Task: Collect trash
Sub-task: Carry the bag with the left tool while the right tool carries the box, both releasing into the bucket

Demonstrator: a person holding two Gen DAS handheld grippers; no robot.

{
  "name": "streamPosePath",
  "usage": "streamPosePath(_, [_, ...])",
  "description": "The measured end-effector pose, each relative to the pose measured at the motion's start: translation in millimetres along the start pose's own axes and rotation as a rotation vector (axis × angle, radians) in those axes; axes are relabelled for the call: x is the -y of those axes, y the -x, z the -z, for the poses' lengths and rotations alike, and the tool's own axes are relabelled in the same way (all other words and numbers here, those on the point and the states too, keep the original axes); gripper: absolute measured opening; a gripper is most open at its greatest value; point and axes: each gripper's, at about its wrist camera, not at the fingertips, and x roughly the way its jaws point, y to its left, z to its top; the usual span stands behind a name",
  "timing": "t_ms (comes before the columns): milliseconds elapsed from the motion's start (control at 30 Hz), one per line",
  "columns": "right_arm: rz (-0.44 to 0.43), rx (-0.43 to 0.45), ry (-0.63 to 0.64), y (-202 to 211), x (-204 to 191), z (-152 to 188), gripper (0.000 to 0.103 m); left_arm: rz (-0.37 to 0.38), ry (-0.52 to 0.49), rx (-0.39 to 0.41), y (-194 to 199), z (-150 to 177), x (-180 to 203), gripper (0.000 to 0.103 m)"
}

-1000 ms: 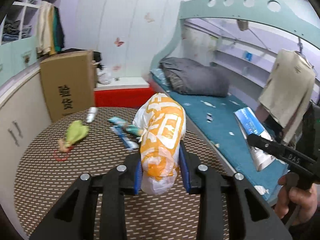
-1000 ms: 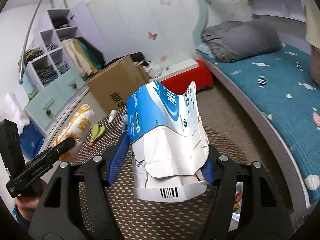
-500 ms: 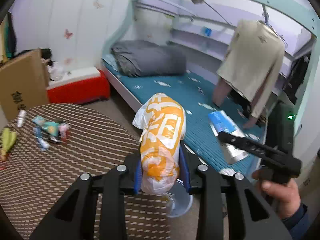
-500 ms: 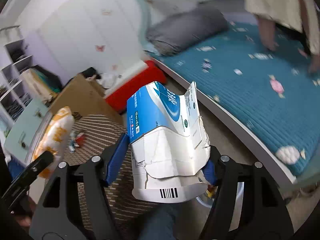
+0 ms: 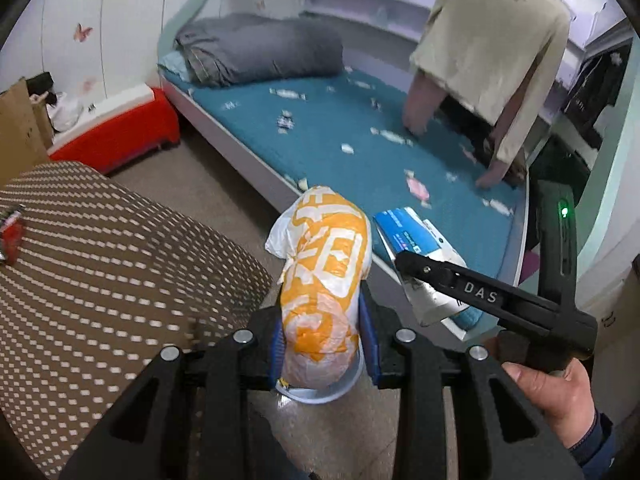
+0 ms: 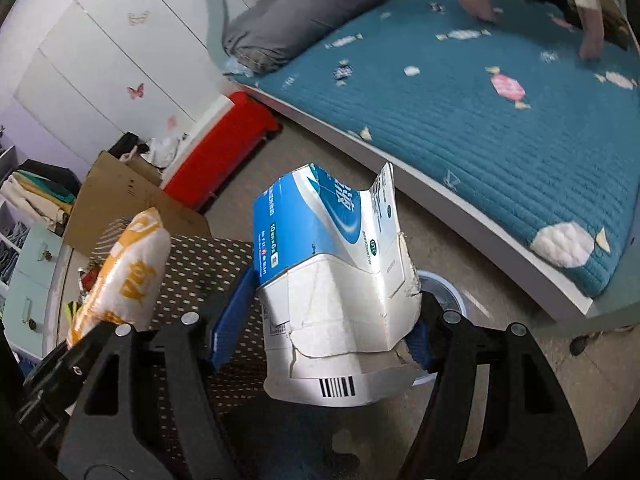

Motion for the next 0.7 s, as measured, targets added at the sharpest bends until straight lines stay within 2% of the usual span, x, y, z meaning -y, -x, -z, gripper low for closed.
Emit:
streamPosePath(267, [0.011,-0.077,-0.083,-40.1,31.3,5.6,0.069,-0.003,-0.004,-0.158,-66.7,1.8,8.1,0.031])
streamPosePath(367, [0.009,-0.107,-0.133,-56.0,44.9,6.9,0.073,0.026,0.007,-0.222,-90.4,2.1,7.2,0.033])
streamPosePath(400, [0.011,-0.118,-0.159,-61.7,51.5,7.5,0.074,0.028,0.002,-0.237,-95.8,3.0,7.0,0.037])
streamPosePath(433, [0.005,-0.125,-0.182,-66.1,56.0,8.3,0.080,0.031,-0.003,-0.254,-100.6,3.2,6.9,0.042])
streamPosePath(500, [0.003,-0.142,-0.248,-74.9,70.3,10.8,0.095,0.019,0.000,-0.283,-109.6,4.9,5.3,0.084])
streamPosePath(533, [0.005,-0.146,-0.265,-76.4,73.3,12.2,0.096,0.005,0.002,-0.277,-109.8,3.8,5.1,0.088])
streamPosePath(700, [0.029,-0.152,-0.280,-75.4,80.1,18.8,0.097,-0.025,0.004,-0.260,-108.8,0.6,4.7,0.088])
